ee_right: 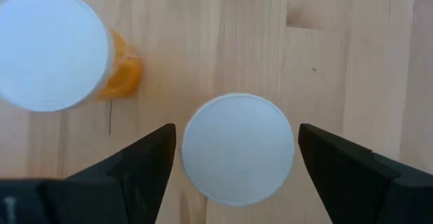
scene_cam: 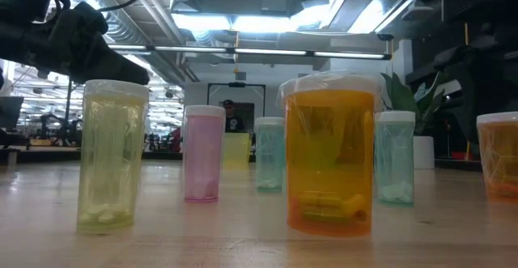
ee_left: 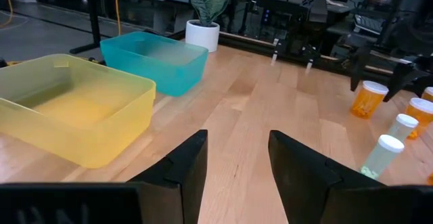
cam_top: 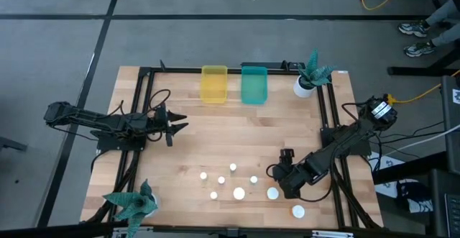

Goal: Pick and place medicine bottles into bin by pill shape (circle, oval)
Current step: Put the orange capsule bottle into the green bin

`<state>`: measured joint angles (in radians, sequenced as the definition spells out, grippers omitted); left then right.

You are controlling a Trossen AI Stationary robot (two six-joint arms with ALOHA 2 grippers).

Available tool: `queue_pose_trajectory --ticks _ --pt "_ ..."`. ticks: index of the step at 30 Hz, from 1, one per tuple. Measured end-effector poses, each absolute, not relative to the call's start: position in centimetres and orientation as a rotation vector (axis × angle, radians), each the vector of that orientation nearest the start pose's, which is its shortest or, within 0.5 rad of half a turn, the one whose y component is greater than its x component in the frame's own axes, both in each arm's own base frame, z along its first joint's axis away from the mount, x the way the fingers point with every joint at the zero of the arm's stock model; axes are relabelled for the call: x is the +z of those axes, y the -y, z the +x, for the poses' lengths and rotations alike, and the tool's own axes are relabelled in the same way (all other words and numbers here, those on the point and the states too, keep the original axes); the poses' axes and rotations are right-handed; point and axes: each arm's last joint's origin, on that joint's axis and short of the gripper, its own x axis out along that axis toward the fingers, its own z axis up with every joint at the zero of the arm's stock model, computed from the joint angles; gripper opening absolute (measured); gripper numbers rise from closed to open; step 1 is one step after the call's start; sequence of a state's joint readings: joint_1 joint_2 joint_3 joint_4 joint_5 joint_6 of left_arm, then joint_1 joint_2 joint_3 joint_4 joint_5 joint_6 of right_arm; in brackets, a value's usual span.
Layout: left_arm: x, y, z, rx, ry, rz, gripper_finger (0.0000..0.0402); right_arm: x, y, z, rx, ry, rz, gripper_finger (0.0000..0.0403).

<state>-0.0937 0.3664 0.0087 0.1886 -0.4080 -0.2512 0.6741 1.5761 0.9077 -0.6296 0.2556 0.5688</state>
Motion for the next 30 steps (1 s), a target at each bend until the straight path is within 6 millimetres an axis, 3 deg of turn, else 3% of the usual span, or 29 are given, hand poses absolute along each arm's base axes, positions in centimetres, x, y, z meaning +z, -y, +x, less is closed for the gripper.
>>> queue_pose_trajectory --ticks 6,16,20,24,30 --pt "15.3 0.0 11.8 0.332 -0.124 -0.206 0.0150 17.1 -16.7 22.1 0.014 -1.196 -0.089 0.0308" --pt "15.3 0.0 11.8 0.332 -0.124 -0.206 0.0150 17.1 -16.3 22.5 -0.006 -1.191 -0.069 0.0214" --pt "15.3 -0.1 11.8 0.338 -0.123 -0.206 0.0150 17.6 -15.5 23.0 -0.064 -1.195 -0.079 0.0207" --pt "15.3 -0.1 11.7 0.360 -0.120 -0.203 0.0150 19.8 -14.3 24.1 -0.191 -1.192 -0.132 0.0208" --pt "15.3 -0.1 11.7 0.360 -0.120 -0.204 0.0150 25.8 -11.6 26.5 -0.435 -1.079 -0.281 0.0214"
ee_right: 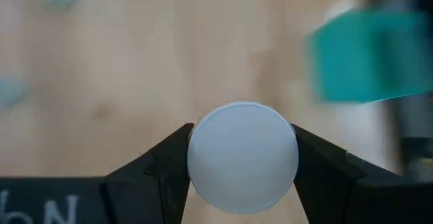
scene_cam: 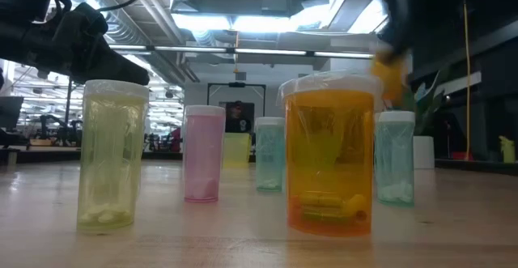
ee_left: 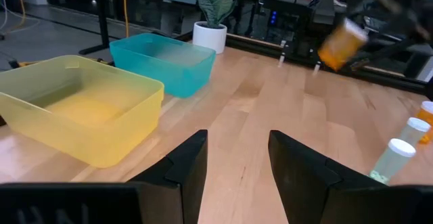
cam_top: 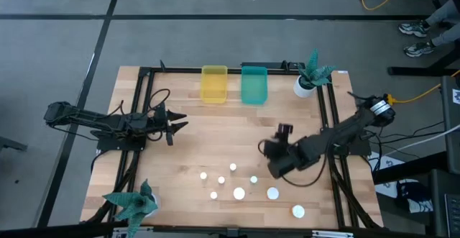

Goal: Pick and place medicine bottles into bin by pill shape (circle, oval)
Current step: Put the orange capsule bottle into the green bin

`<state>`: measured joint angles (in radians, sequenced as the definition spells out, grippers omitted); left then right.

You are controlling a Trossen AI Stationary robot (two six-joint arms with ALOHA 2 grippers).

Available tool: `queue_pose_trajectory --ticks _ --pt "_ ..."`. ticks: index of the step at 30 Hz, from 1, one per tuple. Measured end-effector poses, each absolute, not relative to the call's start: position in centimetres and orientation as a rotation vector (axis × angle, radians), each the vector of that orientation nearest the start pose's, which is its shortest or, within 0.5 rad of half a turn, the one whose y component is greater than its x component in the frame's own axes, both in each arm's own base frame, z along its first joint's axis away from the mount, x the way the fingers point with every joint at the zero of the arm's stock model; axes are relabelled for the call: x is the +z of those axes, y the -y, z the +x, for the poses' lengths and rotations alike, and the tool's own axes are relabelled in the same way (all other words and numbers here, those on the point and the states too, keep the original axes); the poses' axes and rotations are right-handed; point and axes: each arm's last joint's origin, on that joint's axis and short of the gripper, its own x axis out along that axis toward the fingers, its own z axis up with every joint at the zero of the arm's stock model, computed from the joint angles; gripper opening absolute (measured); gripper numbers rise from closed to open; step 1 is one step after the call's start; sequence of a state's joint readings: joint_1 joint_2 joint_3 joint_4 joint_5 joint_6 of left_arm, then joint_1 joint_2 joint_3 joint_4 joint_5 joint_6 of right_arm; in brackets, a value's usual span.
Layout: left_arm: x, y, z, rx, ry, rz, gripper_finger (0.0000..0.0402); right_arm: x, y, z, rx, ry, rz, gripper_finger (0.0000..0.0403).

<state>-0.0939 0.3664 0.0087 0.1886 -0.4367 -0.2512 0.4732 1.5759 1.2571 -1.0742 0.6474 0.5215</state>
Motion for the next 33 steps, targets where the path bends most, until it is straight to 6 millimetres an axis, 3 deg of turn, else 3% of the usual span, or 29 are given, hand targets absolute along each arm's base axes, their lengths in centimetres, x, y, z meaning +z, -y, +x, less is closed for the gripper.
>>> queue_pose_trajectory --ticks 4,8,11,15,22,29,33 --pt "15.3 -0.1 11.7 0.361 -0.120 -0.204 0.0150 30.0 -8.7 28.3 -0.546 -1.007 -0.350 0.0212" --pt "15.3 -0.1 11.7 0.362 -0.120 -0.204 0.0150 33.1 -4.2 30.0 -0.619 -0.985 -0.319 0.0213" --pt "15.3 -0.1 11.7 0.362 -0.120 -0.204 0.0150 34.6 -0.1 30.7 -0.636 -0.994 -0.238 0.0213" --pt "15.3 -0.1 11.7 0.362 -0.120 -0.204 0.0150 34.9 5.7 31.1 -0.535 -0.991 -0.063 0.0213" --pt "15.3 -0.2 11.7 0.394 -0.115 -0.200 0.0150 32.6 14.1 32.2 -0.602 -0.960 0.087 0.0213" --pt "15.3 -0.2 11.7 0.395 -0.114 -0.200 0.0150 26.0 19.8 34.6 -0.535 -1.048 0.183 0.0214" --pt "15.3 -0.2 11.7 0.395 -0.115 -0.200 0.0150 22.6 22.3 34.5 -0.584 -1.125 0.231 0.0214"
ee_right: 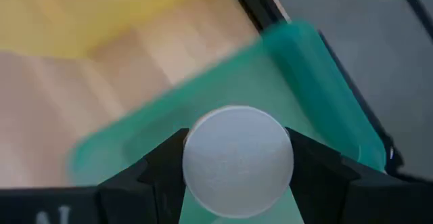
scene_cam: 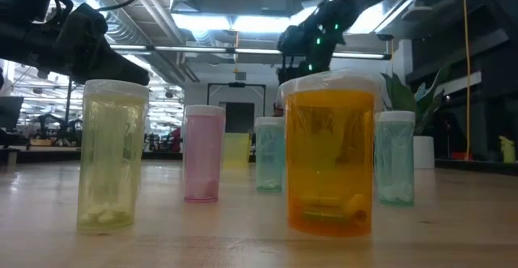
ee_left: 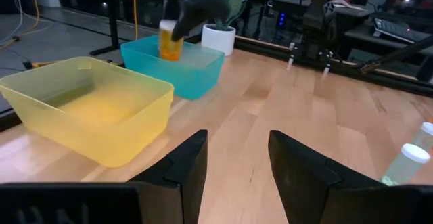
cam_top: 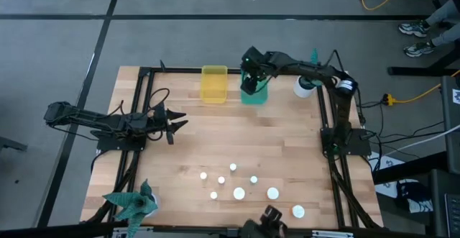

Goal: Pick and place medicine bottles into bin by pill shape (circle, oval)
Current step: Put the orange capsule bottle into the green bin

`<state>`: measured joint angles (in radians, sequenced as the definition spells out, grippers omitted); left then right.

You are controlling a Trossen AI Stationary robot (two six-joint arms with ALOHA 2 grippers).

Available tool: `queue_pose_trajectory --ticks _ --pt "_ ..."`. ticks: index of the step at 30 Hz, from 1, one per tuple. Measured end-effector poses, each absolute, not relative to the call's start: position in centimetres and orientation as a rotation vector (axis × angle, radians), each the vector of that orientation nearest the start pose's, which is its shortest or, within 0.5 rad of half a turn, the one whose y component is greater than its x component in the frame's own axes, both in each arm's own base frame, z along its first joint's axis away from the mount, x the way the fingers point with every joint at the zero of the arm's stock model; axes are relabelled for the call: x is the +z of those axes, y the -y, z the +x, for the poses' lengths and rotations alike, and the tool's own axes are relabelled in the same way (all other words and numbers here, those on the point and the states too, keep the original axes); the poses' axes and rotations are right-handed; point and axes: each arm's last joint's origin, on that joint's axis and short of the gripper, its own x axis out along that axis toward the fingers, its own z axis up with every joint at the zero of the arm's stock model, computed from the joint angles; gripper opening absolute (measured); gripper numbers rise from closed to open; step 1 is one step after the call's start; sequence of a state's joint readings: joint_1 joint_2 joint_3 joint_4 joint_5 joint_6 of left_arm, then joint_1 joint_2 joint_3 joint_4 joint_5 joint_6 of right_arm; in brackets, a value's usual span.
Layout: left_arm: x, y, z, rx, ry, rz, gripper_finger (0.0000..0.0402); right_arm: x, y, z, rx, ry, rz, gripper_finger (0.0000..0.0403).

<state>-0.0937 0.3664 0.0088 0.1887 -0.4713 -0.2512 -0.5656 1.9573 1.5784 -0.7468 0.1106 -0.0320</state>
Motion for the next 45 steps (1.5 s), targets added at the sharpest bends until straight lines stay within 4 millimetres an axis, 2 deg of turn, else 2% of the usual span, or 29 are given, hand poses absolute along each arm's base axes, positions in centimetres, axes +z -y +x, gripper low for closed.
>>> queue_pose_trajectory --ticks 4,9,12,20,27,34,45 --pt "15.3 -0.2 11.7 0.393 -0.121 -0.166 0.0150 22.1 24.0 33.9 -0.679 -1.110 0.252 0.0214" --pt "15.3 -0.2 11.7 0.392 -0.124 -0.151 0.0150 22.2 25.5 33.5 -0.650 -1.023 0.351 0.0214" --pt "15.3 -0.2 11.7 0.392 -0.123 -0.157 0.0150 21.5 26.0 33.3 -0.682 -1.023 0.424 0.0214" --pt "15.3 -0.2 11.7 0.392 -0.122 -0.157 0.0150 20.4 26.2 33.5 -0.679 -1.048 0.429 0.0214" --pt "15.3 -0.2 11.7 0.392 -0.122 -0.157 0.0150 20.5 26.2 33.5 -0.695 -1.033 0.448 0.0217" --pt "15.3 -0.2 11.7 0.392 -0.123 -0.157 0.0150 20.5 26.2 33.6 -0.697 -1.030 0.452 0.0242" --pt "15.3 -0.2 11.7 0.392 -0.123 -0.156 0.0150 20.5 26.3 33.6 -0.702 -1.025 0.447 0.0237"
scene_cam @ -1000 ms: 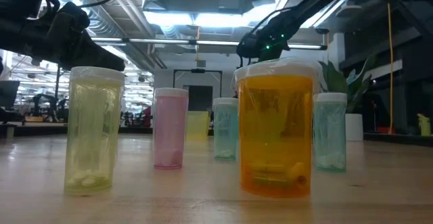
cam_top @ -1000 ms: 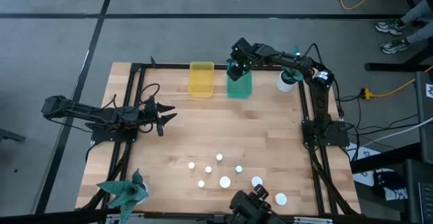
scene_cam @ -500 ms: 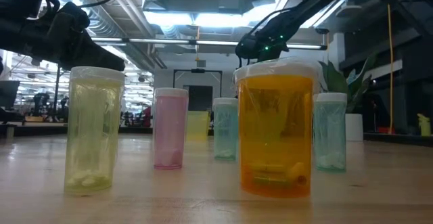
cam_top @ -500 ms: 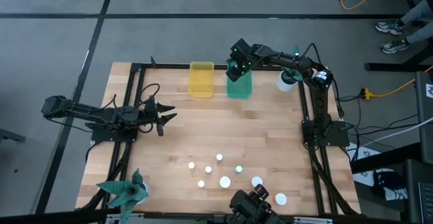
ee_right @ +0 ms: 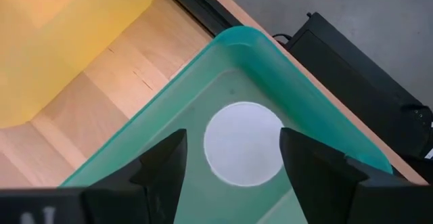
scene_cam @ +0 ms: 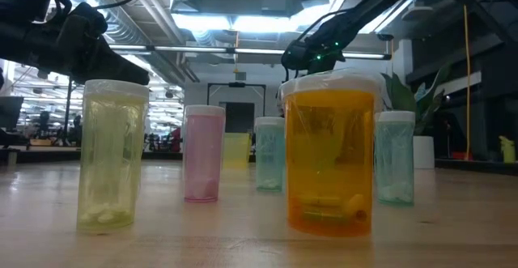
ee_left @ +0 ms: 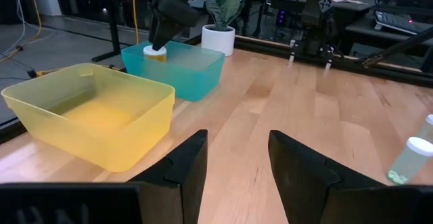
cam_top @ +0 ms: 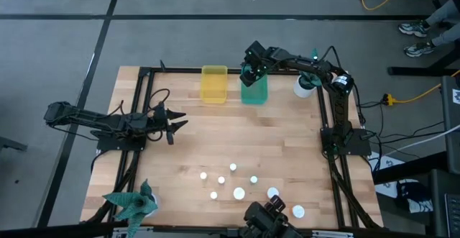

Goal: Pick and place medicine bottles into bin by pill shape (circle, oval)
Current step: Put the orange capsule bottle into the green bin

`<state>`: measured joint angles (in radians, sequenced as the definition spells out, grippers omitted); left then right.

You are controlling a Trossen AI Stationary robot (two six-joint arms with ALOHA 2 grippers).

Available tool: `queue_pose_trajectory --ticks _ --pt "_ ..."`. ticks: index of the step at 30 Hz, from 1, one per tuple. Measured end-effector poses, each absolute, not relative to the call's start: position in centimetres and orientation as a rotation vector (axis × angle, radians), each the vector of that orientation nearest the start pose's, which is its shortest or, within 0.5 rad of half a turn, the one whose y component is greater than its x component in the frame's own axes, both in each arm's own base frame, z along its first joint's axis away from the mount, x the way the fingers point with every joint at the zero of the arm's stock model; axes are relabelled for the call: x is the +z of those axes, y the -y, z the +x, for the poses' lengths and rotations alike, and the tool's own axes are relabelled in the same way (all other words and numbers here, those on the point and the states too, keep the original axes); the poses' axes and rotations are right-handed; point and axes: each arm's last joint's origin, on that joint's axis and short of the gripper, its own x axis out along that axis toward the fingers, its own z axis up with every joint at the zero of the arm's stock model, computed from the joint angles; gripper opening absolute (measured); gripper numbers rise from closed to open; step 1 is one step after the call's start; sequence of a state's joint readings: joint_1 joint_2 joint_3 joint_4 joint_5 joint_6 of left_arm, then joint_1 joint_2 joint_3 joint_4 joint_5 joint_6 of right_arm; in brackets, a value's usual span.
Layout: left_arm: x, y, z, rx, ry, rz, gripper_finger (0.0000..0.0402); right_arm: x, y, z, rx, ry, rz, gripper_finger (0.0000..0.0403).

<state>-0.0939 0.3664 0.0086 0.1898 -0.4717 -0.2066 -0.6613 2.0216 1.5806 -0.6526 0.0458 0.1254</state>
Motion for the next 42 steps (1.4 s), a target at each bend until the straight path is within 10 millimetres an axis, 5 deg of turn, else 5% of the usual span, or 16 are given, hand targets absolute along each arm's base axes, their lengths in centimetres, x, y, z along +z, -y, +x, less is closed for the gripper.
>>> queue_pose_trajectory --ticks 4,11,19,25,32,42 --pt "15.3 -0.2 11.7 0.392 -0.122 -0.157 0.0150 21.4 26.5 33.7 -0.713 -1.020 0.437 0.0237" --pt "15.3 -0.2 11.7 0.392 -0.123 -0.156 0.0150 27.6 24.5 33.9 -0.634 -1.148 0.470 0.0237" --pt "15.3 -0.2 11.7 0.392 -0.123 -0.157 0.0150 32.6 14.5 33.6 -0.415 -1.484 0.407 0.0237" --pt "15.3 -0.2 11.7 0.391 -0.124 -0.156 0.0150 35.5 6.1 31.2 -0.178 -1.435 0.257 0.0237" --pt "15.3 -0.2 11.7 0.392 -0.124 -0.156 0.0150 34.9 -2.3 24.7 -0.181 -1.415 0.300 0.0237" --pt "15.3 -0.2 11.7 0.392 -0.124 -0.158 0.0150 28.3 -11.9 15.1 -0.352 -1.572 0.649 0.0237"
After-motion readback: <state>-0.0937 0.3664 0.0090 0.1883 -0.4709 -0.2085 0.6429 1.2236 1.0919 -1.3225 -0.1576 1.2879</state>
